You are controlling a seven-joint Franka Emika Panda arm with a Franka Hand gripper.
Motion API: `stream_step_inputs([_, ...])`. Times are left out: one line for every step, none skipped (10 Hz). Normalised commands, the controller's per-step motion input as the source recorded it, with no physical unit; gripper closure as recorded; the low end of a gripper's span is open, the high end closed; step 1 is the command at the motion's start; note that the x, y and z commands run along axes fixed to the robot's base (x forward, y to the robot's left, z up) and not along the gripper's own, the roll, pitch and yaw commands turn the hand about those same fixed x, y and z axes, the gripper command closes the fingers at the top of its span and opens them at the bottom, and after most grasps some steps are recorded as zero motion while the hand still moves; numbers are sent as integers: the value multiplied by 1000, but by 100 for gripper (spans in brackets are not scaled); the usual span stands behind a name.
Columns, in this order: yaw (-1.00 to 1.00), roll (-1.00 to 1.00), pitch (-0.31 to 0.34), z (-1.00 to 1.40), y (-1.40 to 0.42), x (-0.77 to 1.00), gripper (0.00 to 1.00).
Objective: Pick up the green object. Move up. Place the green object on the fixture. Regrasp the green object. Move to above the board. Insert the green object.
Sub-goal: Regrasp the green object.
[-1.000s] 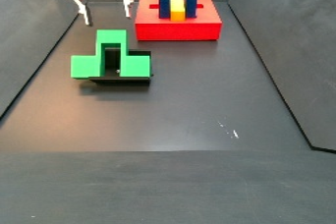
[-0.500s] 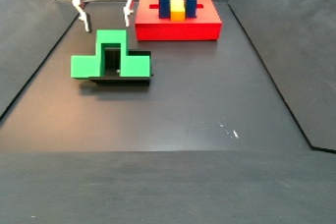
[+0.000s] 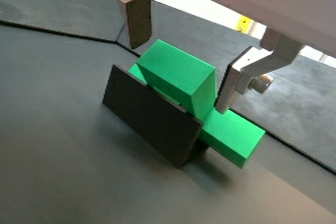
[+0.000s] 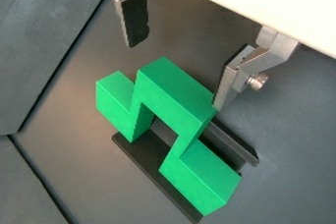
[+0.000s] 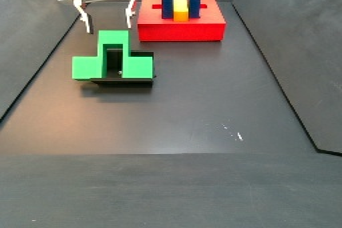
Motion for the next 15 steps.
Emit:
stream_step_inputs([-43, 157, 0, -23, 120, 0, 0])
stream_step_inputs([-60, 211, 31, -17, 186, 0, 0])
stream_step_inputs([-11, 57, 0, -46, 303, 0, 0])
stream_step_inputs([0, 0, 0, 0, 177, 0, 0])
stream_step_inputs([0, 0, 0, 0, 123, 0, 0])
stream_step_inputs([0, 9, 0, 0, 83, -6, 0])
stream_step_inputs([-6, 0, 0, 0, 40, -9, 0])
stream_step_inputs([0, 94, 49, 51, -43, 0, 0])
stream_step_inputs([71, 503, 137, 51, -237, 0, 0])
stream_step_inputs([6, 506, 89, 0, -123, 0, 0])
stream_step_inputs([0, 420, 23, 0, -86, 0, 0])
stream_step_inputs([0, 371, 0, -6, -83, 0, 0])
stream_step_inputs([0, 374, 0, -57, -51, 0, 0])
stream_step_inputs([0, 400, 0, -94, -3, -20, 0])
stream_step_inputs([0, 363, 0, -106, 0, -29, 0])
